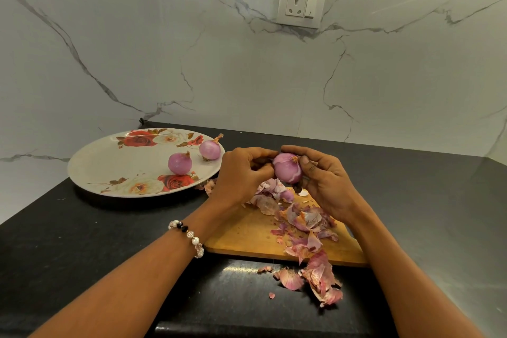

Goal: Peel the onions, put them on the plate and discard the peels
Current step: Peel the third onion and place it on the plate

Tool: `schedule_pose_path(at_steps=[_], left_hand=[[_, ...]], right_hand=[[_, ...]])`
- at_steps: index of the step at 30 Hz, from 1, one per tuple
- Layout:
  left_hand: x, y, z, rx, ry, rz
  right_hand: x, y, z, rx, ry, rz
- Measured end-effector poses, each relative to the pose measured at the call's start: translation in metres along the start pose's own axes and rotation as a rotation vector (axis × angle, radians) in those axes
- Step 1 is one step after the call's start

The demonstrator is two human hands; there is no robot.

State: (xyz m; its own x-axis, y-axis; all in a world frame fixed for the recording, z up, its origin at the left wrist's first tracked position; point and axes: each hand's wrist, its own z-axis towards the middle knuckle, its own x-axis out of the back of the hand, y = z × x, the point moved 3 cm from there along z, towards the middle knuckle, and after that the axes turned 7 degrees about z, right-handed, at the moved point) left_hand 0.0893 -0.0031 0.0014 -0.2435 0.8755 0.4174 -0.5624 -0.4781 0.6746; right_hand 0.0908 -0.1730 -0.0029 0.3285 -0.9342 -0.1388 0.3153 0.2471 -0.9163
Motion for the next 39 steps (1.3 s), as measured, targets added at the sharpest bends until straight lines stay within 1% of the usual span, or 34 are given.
schedule_pose_path(at_steps=[3, 6, 9, 13, 18, 22, 24, 27, 32, 36, 39], left_hand=[[-0.003, -0.004, 0.000, 0.089, 0.003, -0.082], [-0.005, -0.007, 0.000, 0.171, -0.033, -0.189], [-0.004, -0.006, 0.000, 0.195, -0.046, -0.248], [-0.002, -0.007, 0.001, 0.192, -0.063, -0.261], [-0.003, -0.003, -0.001, 0.124, -0.015, -0.129], [-0.005, 0.001, -0.002, 0.068, 0.045, -0.069], [-0.005, 0.004, -0.002, 0.030, 0.072, -0.023], [-0.002, 0.007, -0.002, 0.005, 0.131, -0.015], [-0.003, 0.005, 0.000, 0.012, 0.127, 0.020], [0.000, 0.005, 0.004, -0.014, 0.142, -0.018], [0.000, 0.007, 0.005, -0.051, 0.085, -0.008]], right_hand=[[-0.001, 0.001, 0.000, -0.006, 0.011, 0.045], [0.000, 0.002, 0.001, -0.023, 0.054, 0.133], [0.003, 0.001, 0.002, -0.033, 0.076, 0.199], [0.003, 0.001, 0.001, -0.044, 0.058, 0.204], [-0.001, 0.002, 0.001, -0.043, 0.037, 0.220], [-0.002, 0.003, 0.001, -0.043, 0.044, 0.237], [-0.002, 0.002, 0.001, -0.036, 0.065, 0.241], [-0.001, 0.000, 0.000, -0.034, 0.124, 0.257], [0.001, 0.001, 0.001, -0.049, 0.144, 0.200], [0.002, 0.003, 0.003, -0.024, 0.125, 0.177], [0.005, 0.004, 0.004, -0.021, 0.112, 0.152]])
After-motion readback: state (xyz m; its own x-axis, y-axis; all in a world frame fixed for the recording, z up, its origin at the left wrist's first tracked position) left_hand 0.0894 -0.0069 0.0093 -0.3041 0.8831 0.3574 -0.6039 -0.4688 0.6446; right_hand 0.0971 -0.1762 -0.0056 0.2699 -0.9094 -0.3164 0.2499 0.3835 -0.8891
